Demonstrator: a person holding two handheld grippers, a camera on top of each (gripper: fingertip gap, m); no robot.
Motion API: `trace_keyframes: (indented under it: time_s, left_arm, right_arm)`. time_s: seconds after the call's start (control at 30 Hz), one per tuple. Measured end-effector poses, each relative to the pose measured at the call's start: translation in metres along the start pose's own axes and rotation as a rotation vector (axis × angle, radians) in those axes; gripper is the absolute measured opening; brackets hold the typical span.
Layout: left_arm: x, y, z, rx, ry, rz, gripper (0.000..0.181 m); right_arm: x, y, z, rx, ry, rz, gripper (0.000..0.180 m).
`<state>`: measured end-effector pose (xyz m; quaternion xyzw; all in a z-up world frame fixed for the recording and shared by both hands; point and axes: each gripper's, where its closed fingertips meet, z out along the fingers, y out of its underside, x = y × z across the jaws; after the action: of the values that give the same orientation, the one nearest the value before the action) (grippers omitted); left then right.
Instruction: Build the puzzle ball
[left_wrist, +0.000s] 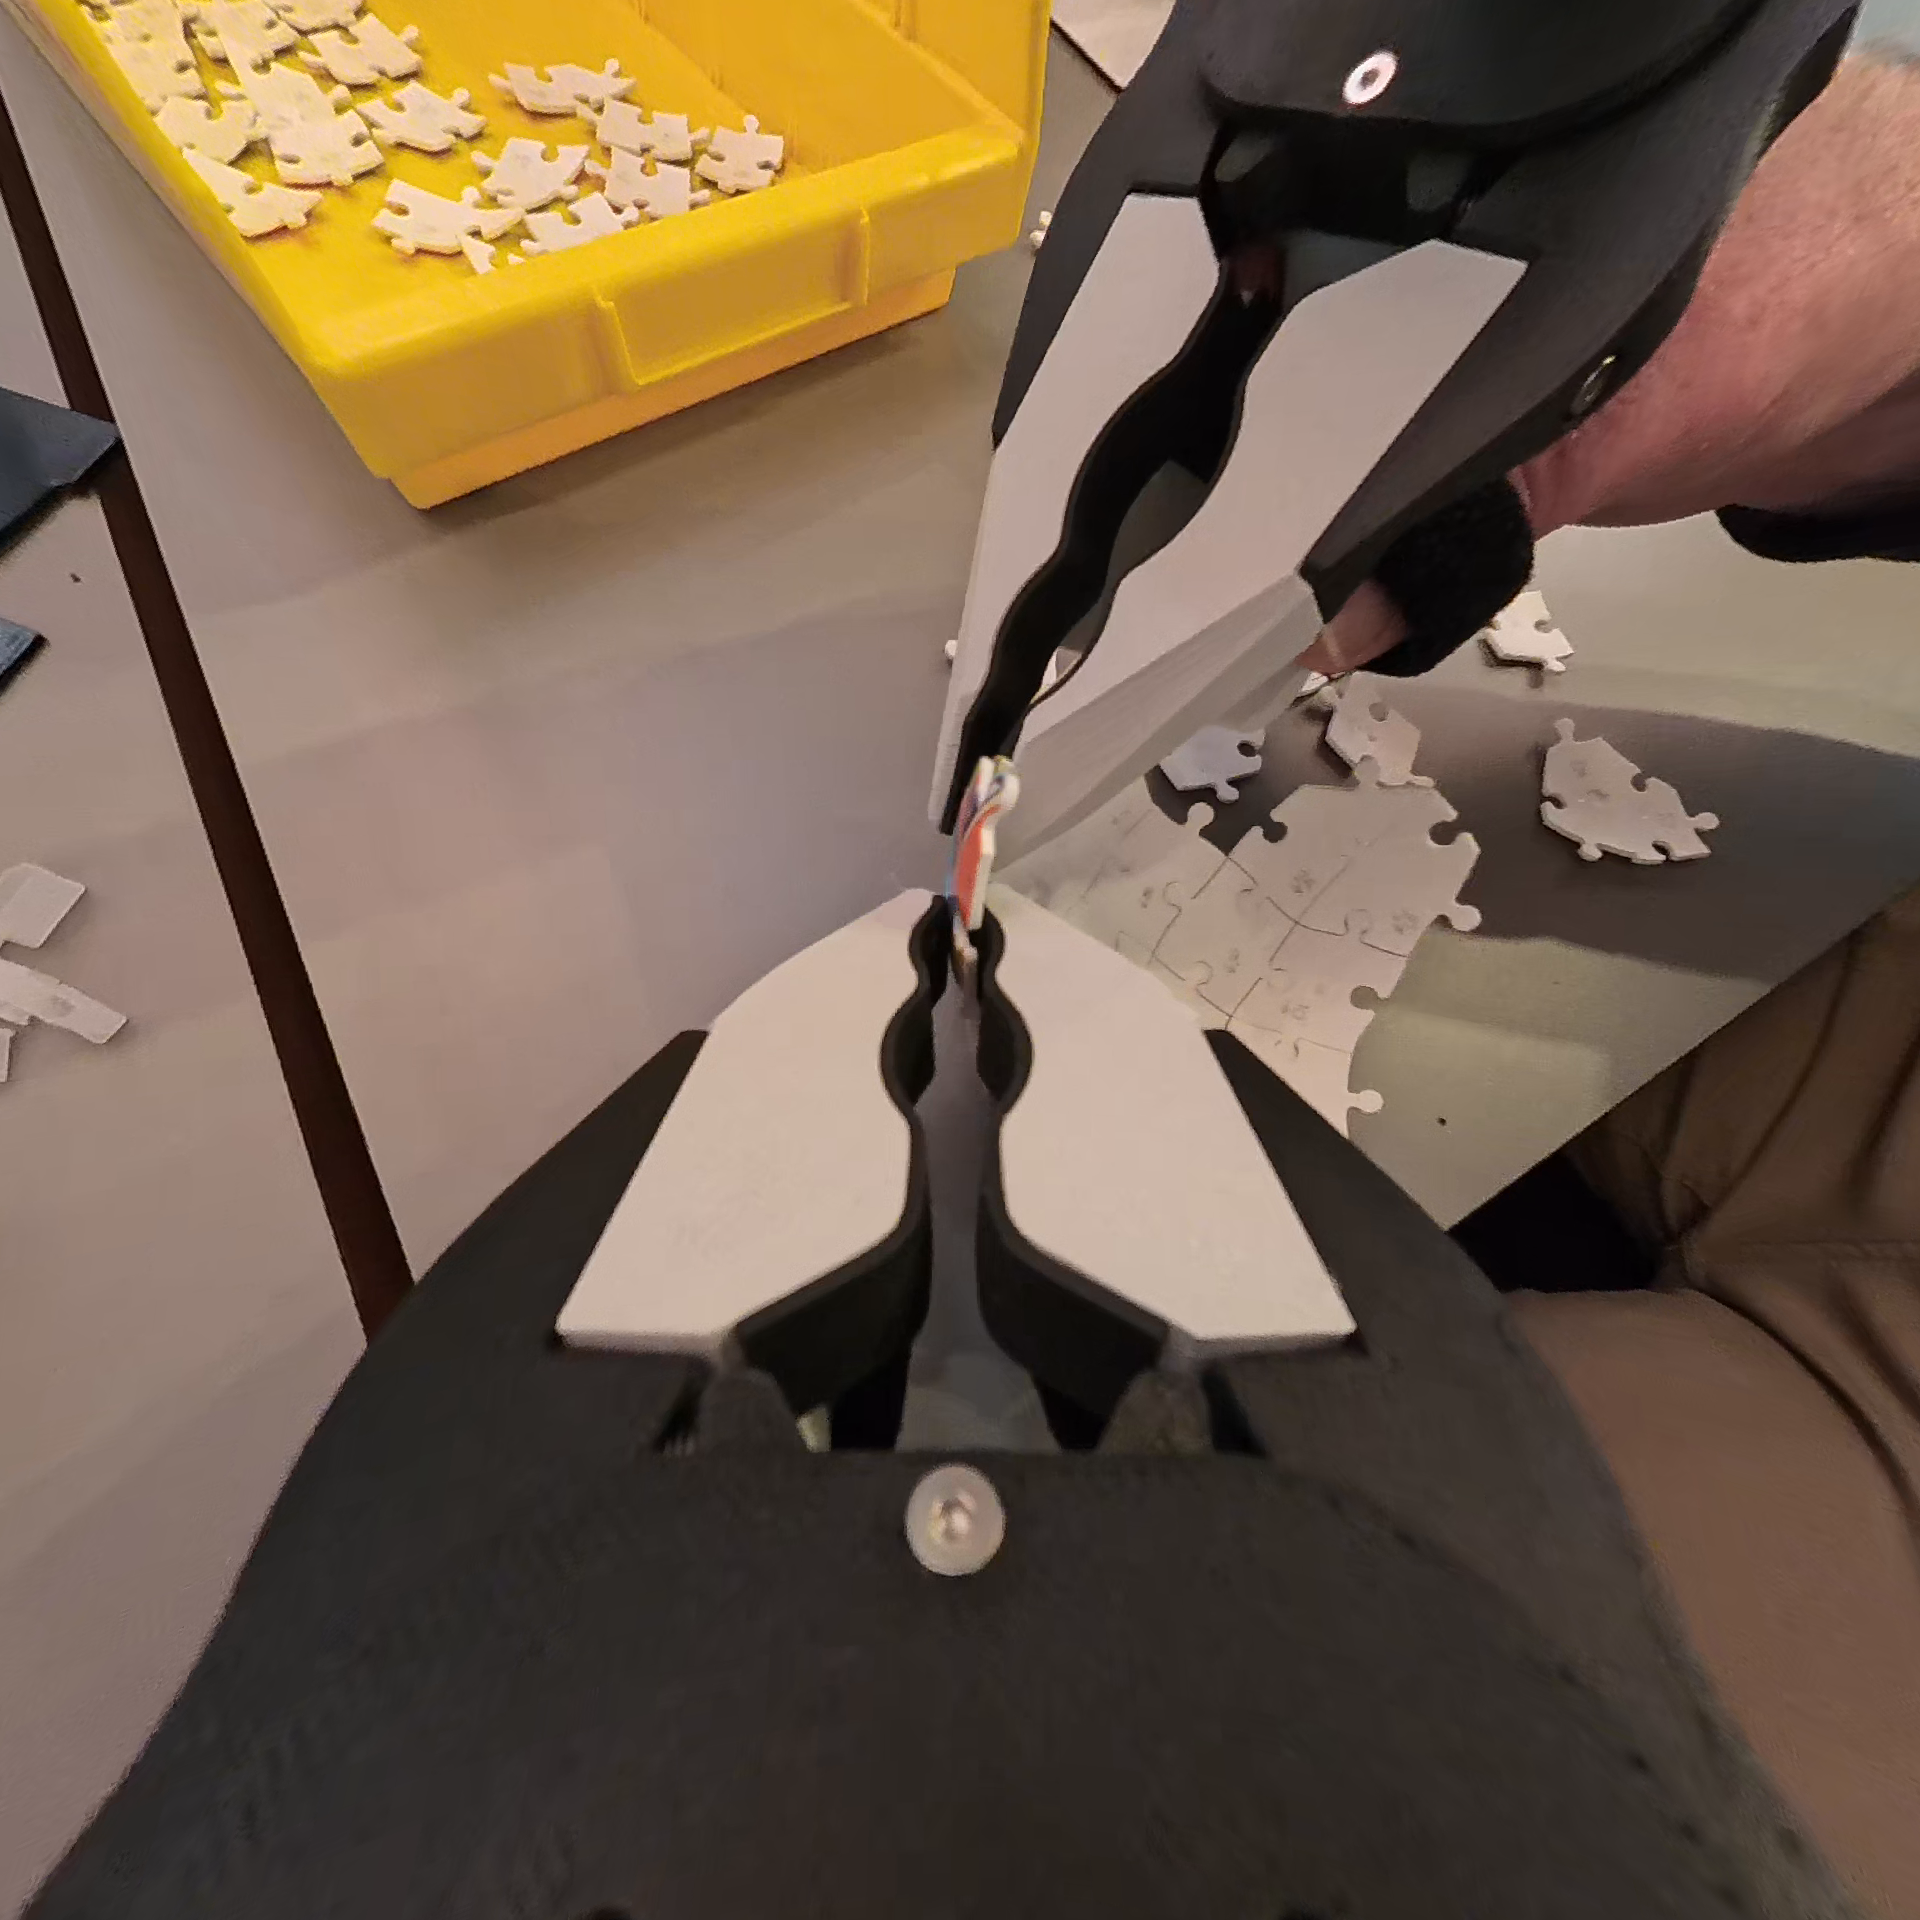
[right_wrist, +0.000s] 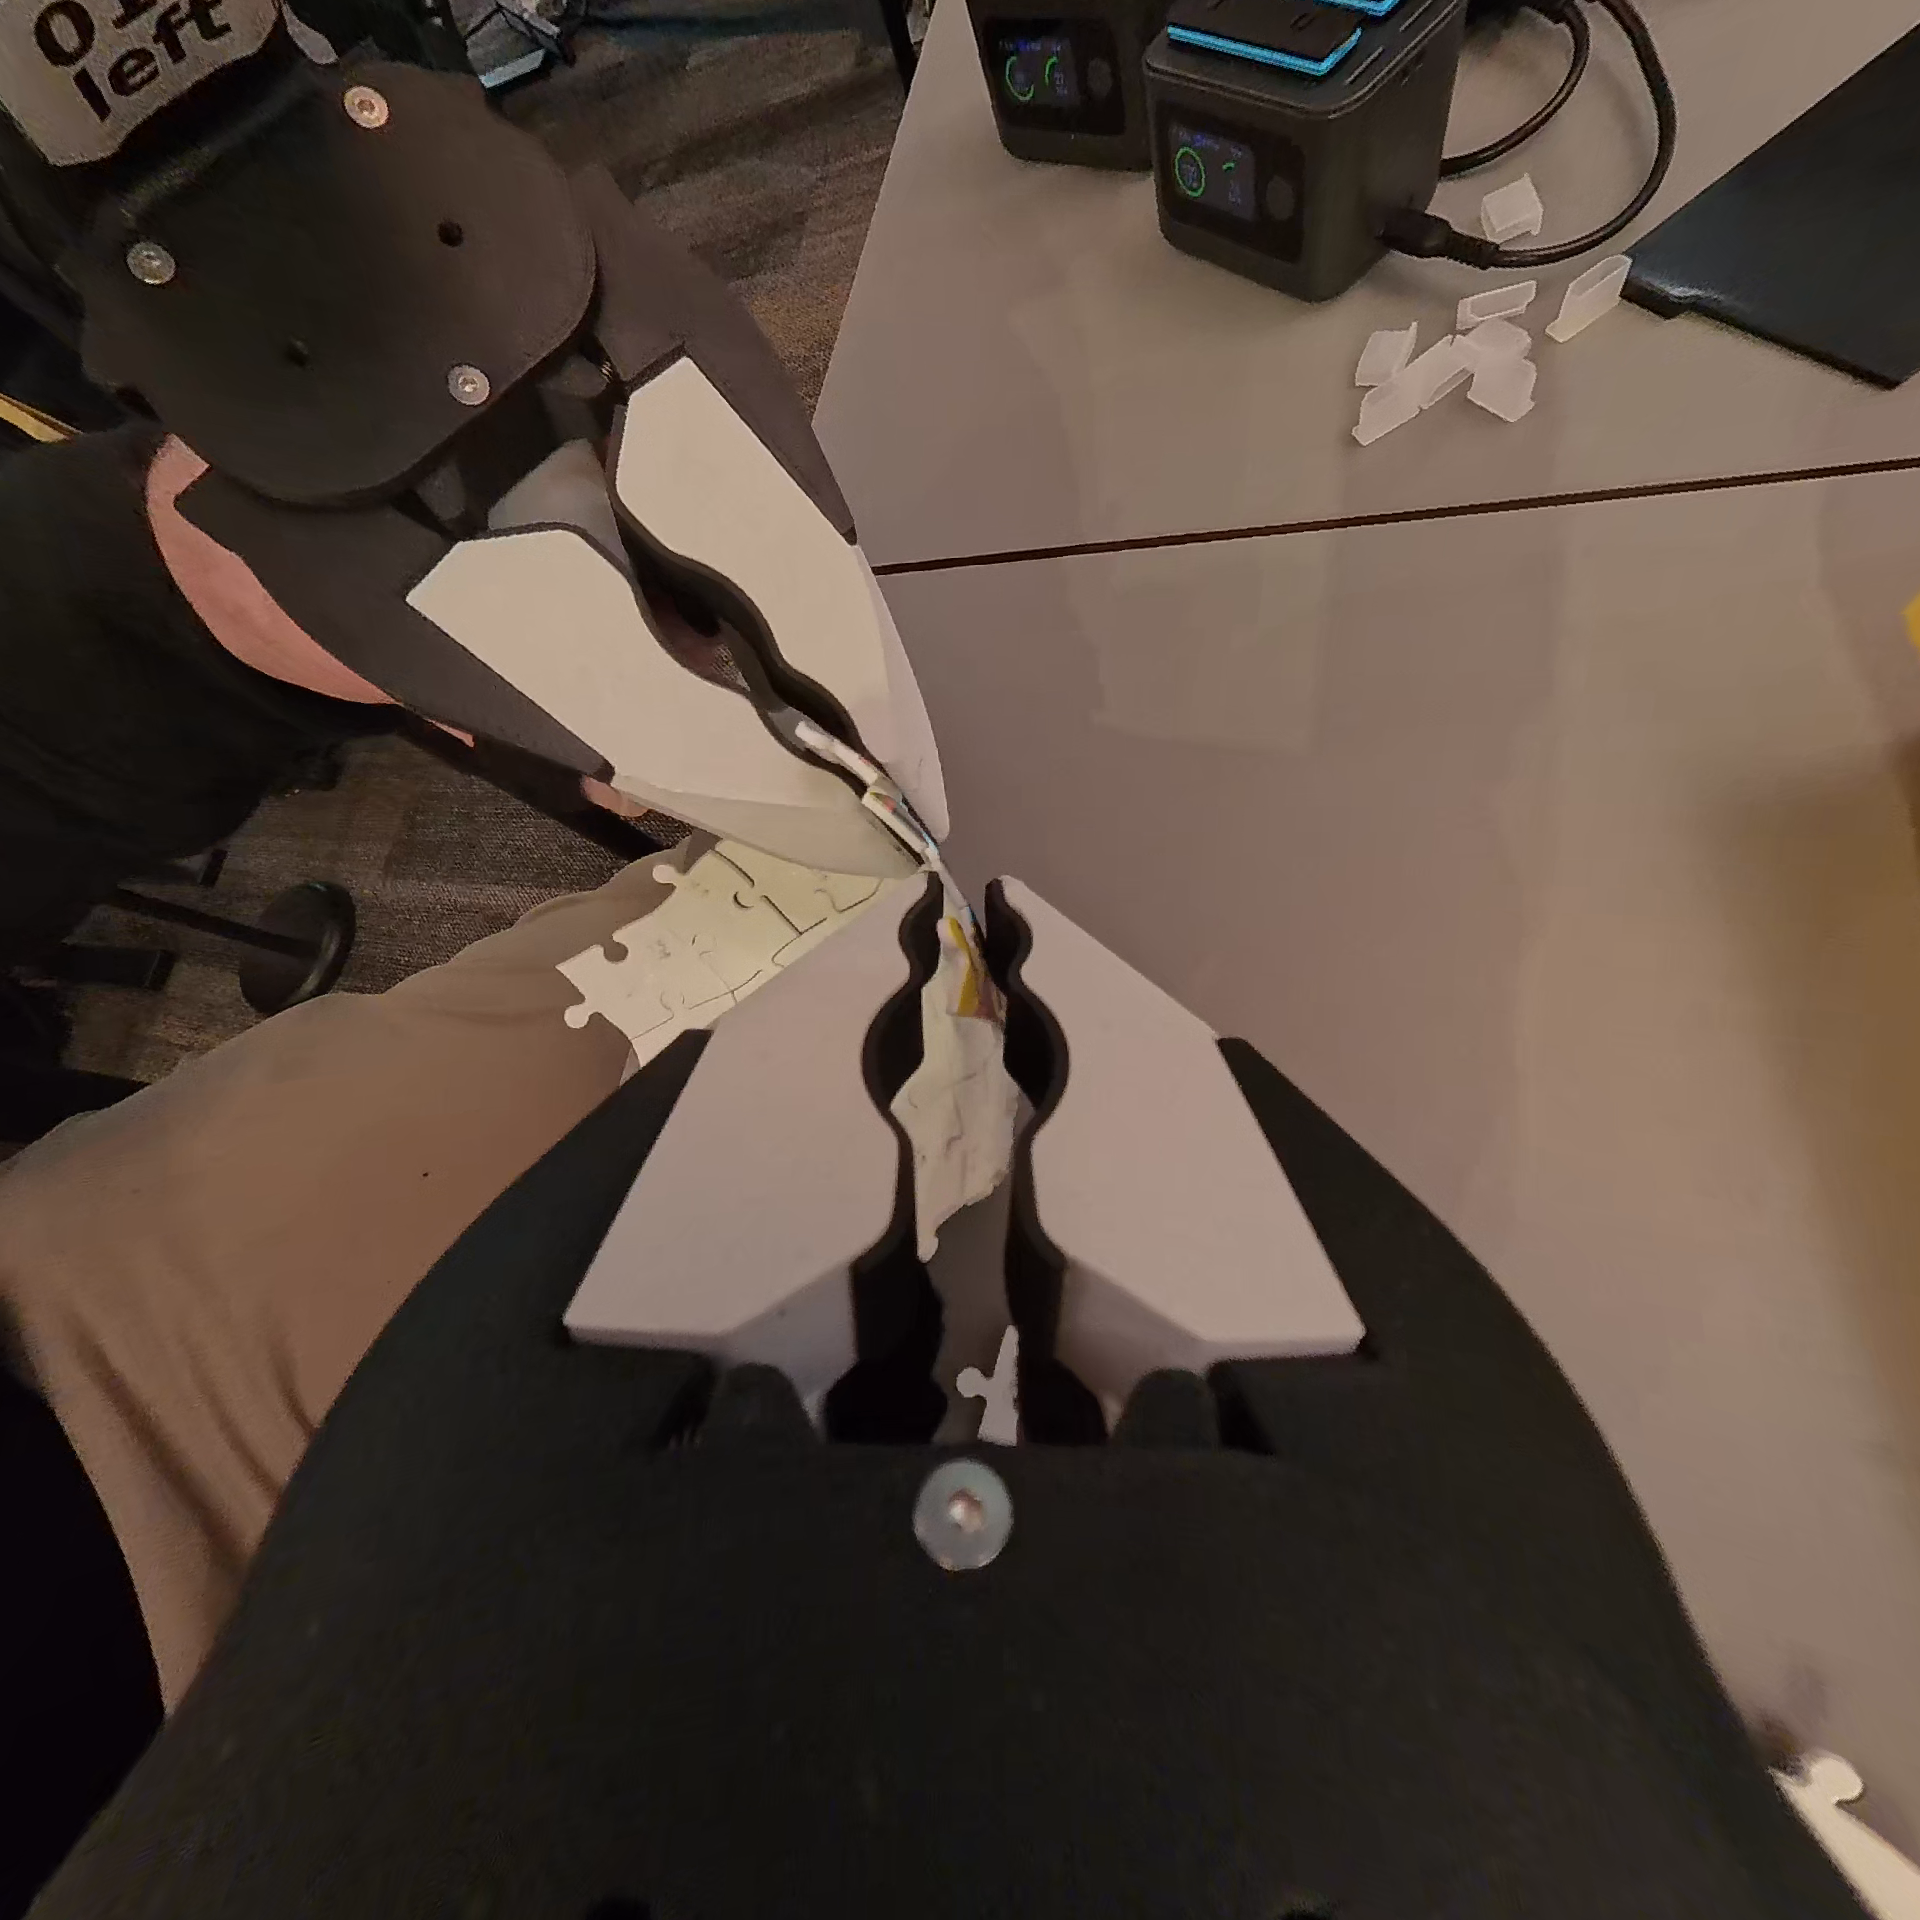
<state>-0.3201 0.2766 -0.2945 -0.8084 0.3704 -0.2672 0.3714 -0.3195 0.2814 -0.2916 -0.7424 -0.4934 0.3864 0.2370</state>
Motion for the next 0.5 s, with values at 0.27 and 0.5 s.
trace_keyframes:
  time_s: [0.27, 0.5]
  left_arm:
    - [-0.0025, 0.0015, -0.0025, 0.026, 0.018, -0.045, 0.004]
    - [-0.0024, 0.0051, -0.0054, 0.027, 0.038, -0.074, 0.007]
  right_arm:
    - [0.0005, -0.0009, 0.0043, -0.005, -0.004, 0.002, 0.007]
    - [0.0013, 0.0014, 0.007, -0.017, -0.005, 0.008, 0.012]
